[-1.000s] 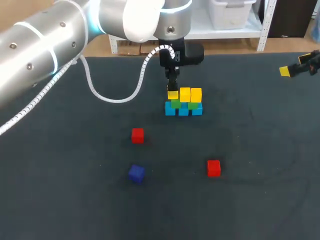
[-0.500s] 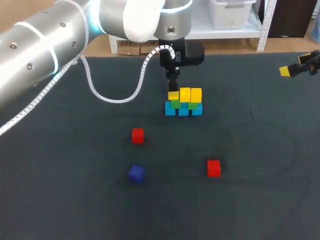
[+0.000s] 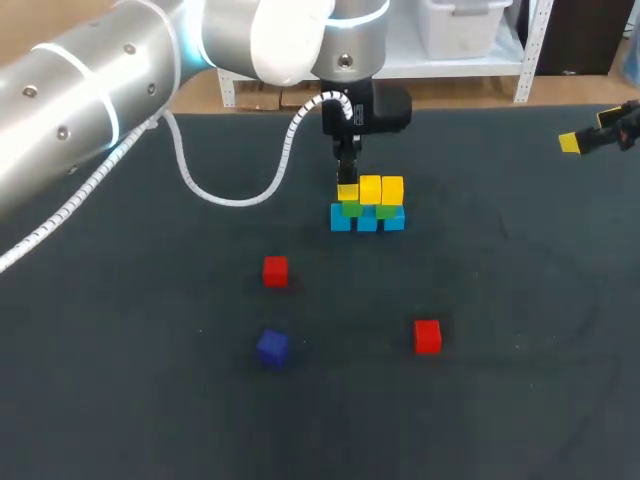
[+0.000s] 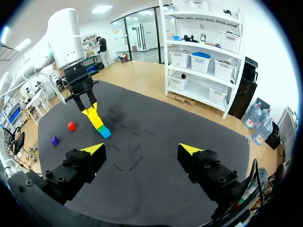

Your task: Place the blue cubes, place green cubes on the blue cubes, place the yellow cubes on the green cubes, then place the red cubes on the yellow cubes, and place purple cube on the red cubes.

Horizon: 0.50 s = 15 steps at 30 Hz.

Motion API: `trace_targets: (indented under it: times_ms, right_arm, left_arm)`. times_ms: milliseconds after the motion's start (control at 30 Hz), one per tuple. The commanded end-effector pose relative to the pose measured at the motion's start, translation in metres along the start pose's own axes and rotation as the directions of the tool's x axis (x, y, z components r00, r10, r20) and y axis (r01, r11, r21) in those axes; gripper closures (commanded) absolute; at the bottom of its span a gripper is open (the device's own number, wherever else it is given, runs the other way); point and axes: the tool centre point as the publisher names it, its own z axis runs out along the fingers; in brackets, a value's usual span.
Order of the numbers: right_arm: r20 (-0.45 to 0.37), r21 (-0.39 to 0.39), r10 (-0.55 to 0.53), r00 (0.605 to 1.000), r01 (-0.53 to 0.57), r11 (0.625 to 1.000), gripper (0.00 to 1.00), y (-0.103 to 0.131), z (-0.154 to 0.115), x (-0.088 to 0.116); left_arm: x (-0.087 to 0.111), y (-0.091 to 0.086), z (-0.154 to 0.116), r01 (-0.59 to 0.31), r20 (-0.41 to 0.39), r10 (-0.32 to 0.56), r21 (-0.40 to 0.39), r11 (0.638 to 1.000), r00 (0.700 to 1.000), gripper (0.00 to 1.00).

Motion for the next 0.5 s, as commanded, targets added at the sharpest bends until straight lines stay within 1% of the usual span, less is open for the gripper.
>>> trace_targets:
  times_ms: [33,100,133,167,200,233,267,500]
  right_arm:
    - [0.002,-0.004,-0.001,1.000,0.001,1.000,0.00,-0.0010,0.0008,0.0001]
    - [0.002,-0.004,-0.001,1.000,0.001,1.000,0.00,-0.0010,0.0008,0.0001]
    - [0.002,-0.004,-0.001,1.000,0.001,1.000,0.00,-0.0010,0.0008,0.0001]
    - [0.002,-0.004,-0.001,1.000,0.001,1.000,0.00,-0.0010,0.0008,0.0001]
    - [0.002,-0.004,-0.001,1.000,0.001,1.000,0.00,-0.0010,0.0008,0.0001]
    - [0.002,-0.004,-0.001,1.000,0.001,1.000,0.00,-0.0010,0.0008,0.0001]
    - [0.002,-0.004,-0.001,1.000,0.001,1.000,0.00,-0.0010,0.0008,0.0001]
    - [0.002,-0.004,-0.001,1.000,0.001,1.000,0.00,-0.0010,0.0008,0.0001]
  left_arm:
    - [-0.0013,0.0031,0.0000,0.000,-0.009,0.000,0.008,1.000,1.000,0.79]
    - [-0.0010,0.0028,0.0002,0.000,-0.011,0.000,0.009,1.000,1.000,0.71]
    - [-0.0010,0.0028,0.0003,-0.001,-0.012,0.002,0.010,1.000,1.000,0.69]
    - [-0.0010,0.0028,0.0004,-0.002,-0.011,0.002,0.014,1.000,1.000,0.63]
    - [-0.0010,0.0027,0.0004,-0.001,-0.015,0.002,0.018,1.000,1.000,0.51]
    - [-0.0010,0.0025,0.0003,-0.002,-0.015,0.002,0.018,1.000,1.000,0.04]
    - [-0.0008,0.0023,0.0002,0.011,-0.012,-0.011,0.021,1.000,1.000,0.00]
    - [-0.0006,0.0030,-0.0010,0.023,-0.005,-0.023,0.023,0.999,1.000,0.00]
